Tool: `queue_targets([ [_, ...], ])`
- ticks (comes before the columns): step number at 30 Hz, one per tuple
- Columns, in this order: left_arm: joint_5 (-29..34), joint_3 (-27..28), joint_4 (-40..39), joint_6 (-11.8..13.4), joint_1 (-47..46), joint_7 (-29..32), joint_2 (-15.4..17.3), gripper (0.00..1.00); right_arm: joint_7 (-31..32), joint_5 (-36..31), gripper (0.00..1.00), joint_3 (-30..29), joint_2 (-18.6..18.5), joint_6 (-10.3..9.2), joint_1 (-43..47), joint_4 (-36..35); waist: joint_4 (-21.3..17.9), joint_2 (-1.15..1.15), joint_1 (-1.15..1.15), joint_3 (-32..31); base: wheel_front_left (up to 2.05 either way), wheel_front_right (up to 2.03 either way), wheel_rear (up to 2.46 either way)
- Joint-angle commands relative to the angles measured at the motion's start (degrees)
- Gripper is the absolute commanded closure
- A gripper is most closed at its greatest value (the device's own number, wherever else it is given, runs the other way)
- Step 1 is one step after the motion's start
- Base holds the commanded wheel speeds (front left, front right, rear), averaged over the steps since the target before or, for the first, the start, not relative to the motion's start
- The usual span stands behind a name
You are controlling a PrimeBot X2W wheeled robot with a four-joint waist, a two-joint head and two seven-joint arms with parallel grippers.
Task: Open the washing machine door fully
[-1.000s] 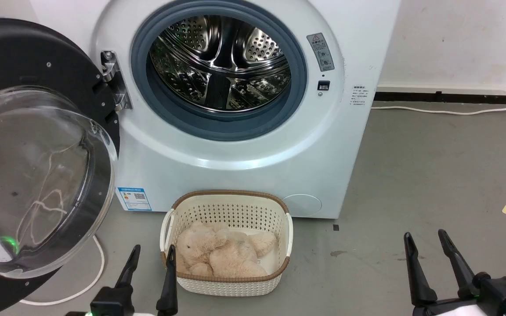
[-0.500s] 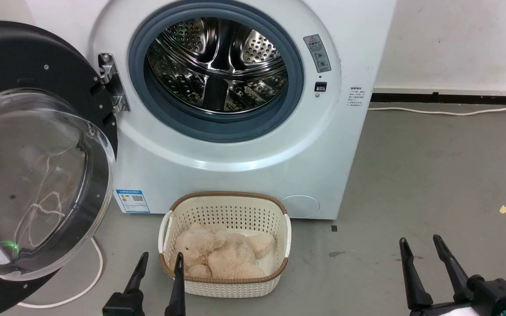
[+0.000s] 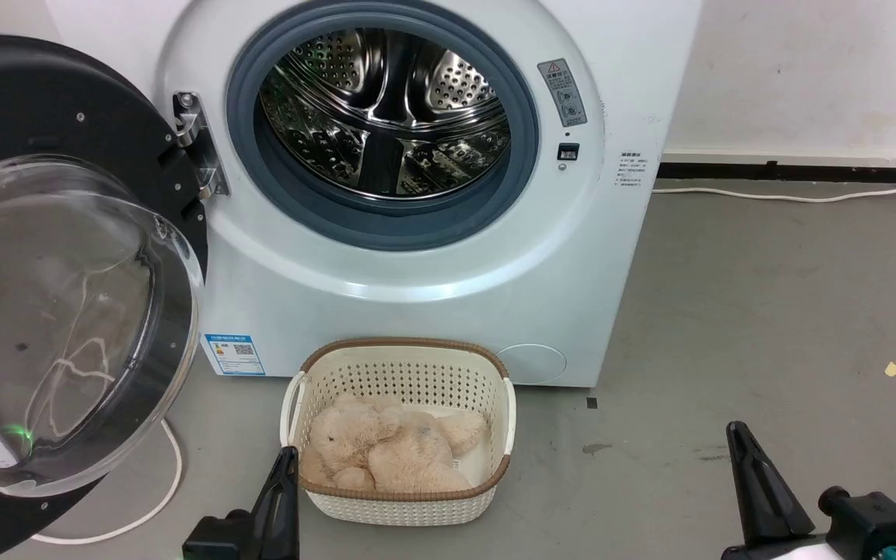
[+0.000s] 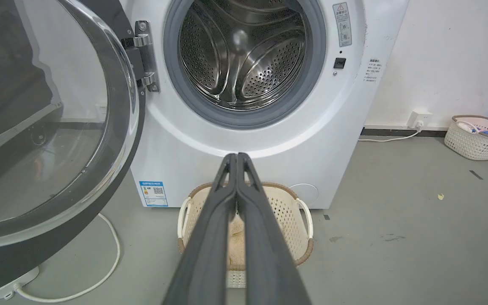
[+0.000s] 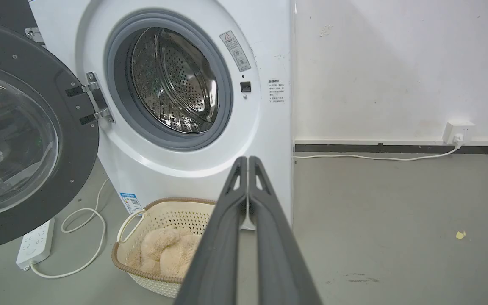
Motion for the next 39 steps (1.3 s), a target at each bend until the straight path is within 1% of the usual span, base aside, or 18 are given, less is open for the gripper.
queue_targets([
  [1,0.39,0.33,-0.16,-0.25,-0.19,0.20,-0.31,1.00,0.43,-0.32,1.00,-0.04,0.01,0.00,-0.24,-0.10,0.00,0.00,0.00,0.02,0.00,0.00,0.00],
  [39,5.09,5.45,-1.63,-3.84,-1.52,4.64,-2.90,1.00,4.27,-3.25,1.00,-0.38,0.07,0.02,-2.04,-0.79,0.19,0.00,0.00,0.76,0.00,0.00,0.00],
])
